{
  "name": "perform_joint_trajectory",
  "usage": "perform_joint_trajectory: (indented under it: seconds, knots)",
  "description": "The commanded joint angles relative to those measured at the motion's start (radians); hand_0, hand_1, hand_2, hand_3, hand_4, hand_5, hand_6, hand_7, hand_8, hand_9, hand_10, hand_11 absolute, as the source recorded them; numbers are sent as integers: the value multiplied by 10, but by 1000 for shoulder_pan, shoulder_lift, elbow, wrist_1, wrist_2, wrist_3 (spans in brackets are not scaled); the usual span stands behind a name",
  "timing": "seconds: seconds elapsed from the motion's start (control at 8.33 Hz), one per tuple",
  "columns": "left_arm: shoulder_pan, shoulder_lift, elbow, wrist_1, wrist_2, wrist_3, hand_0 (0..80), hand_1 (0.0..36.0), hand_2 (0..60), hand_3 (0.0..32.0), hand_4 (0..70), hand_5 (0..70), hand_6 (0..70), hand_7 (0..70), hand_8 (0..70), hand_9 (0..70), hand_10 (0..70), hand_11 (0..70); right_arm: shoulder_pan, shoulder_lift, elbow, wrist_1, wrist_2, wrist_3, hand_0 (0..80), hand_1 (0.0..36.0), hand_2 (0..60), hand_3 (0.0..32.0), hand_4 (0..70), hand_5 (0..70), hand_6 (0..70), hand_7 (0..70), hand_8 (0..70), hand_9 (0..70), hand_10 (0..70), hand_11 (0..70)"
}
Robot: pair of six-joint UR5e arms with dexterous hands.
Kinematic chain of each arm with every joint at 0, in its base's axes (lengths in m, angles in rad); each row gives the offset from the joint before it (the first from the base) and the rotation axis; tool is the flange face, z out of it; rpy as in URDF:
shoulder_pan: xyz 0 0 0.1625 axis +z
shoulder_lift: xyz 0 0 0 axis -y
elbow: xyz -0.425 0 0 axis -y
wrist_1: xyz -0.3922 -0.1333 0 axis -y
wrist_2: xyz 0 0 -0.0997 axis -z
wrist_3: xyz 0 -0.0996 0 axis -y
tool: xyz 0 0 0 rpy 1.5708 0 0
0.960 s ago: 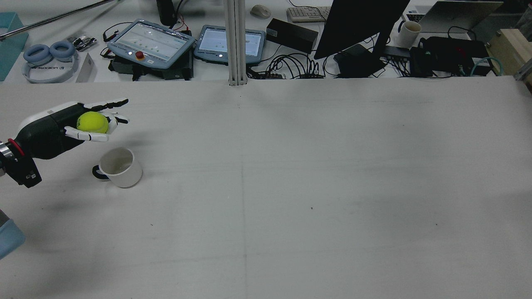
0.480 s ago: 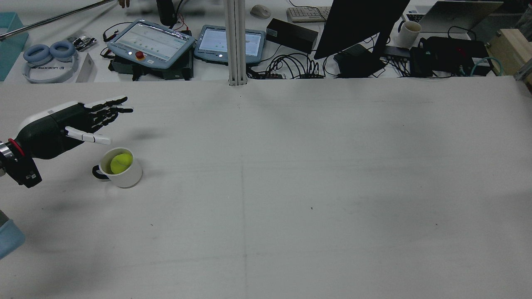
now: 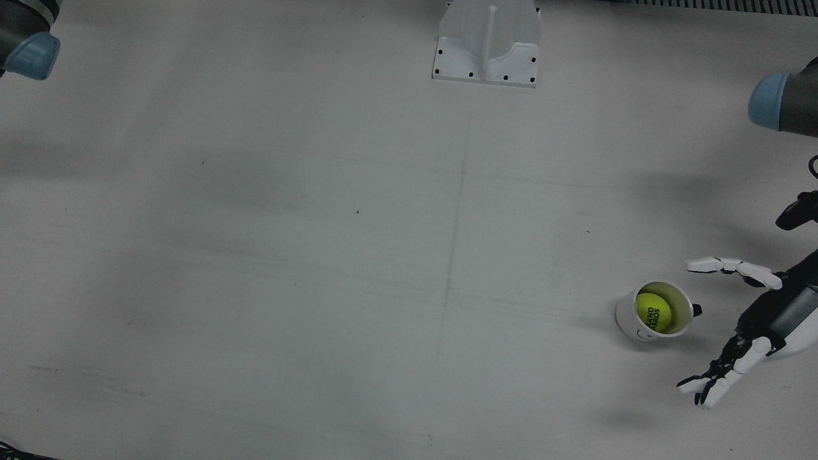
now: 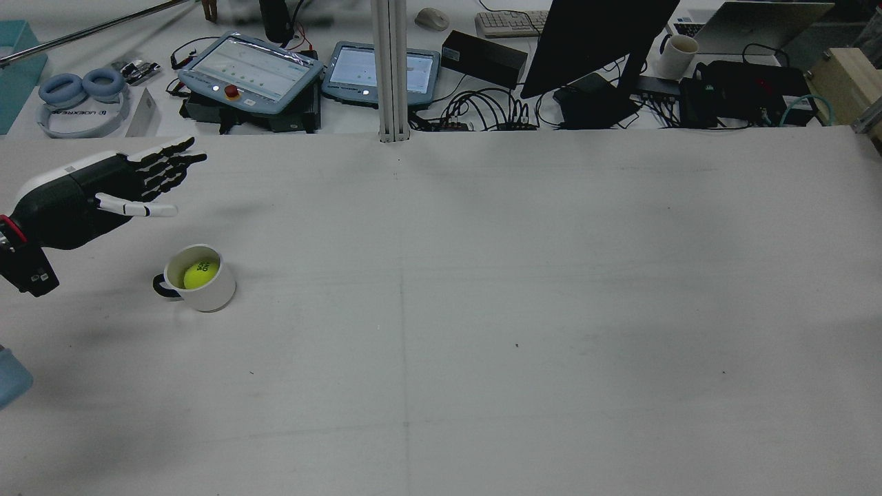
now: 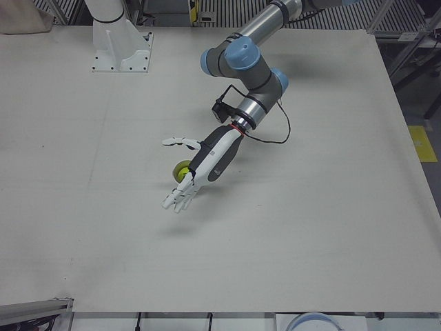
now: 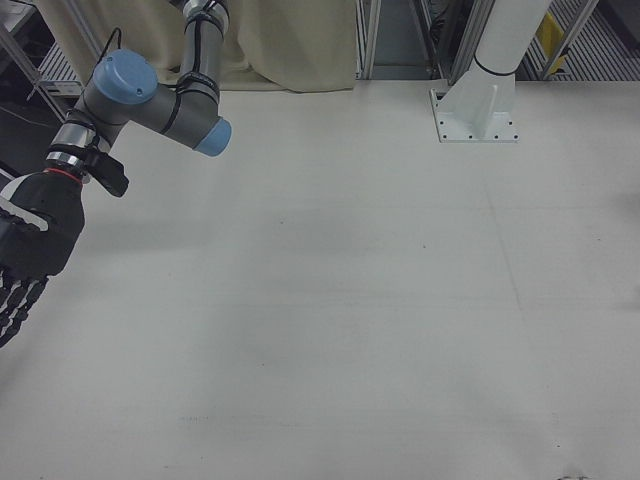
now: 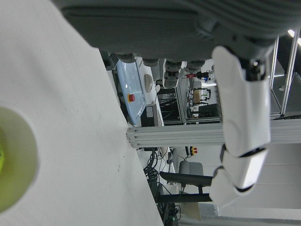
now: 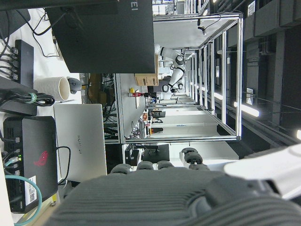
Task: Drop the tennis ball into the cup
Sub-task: 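Withdraw the open left hand away from the mug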
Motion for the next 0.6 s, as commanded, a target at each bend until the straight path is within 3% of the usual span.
perform_joint_trajectory:
  seconds: [0.0,0.12,0.24,0.36,0.48]
  knots:
    - [-248,-126,113,55,-1,7,533,268,162,0,45,28,12,185,0,23,0,0,0,0,0,0,0,0,0,0,0,0,0,0,0,0,0,0,0,0]
    - [-322,-139,169,46,-1,7,516,260,148,0,0,18,0,110,0,8,0,0,0,0,2,0,0,-2,0,0,0,0,0,0,0,0,0,0,0,0]
    - [-381,-133,192,33,-1,7,518,260,128,0,0,19,0,71,0,0,0,0,0,0,0,-2,0,0,0,0,0,0,0,0,0,0,0,0,0,0]
    - [-415,-112,226,9,-1,4,521,259,118,0,0,19,0,82,0,2,0,0,0,0,0,0,0,0,0,0,0,0,0,0,0,0,0,0,0,0]
    - [-450,-87,228,47,1,-1,537,273,115,0,0,23,0,103,0,6,0,0,0,0,0,0,0,0,0,0,0,0,0,0,0,0,0,0,0,0]
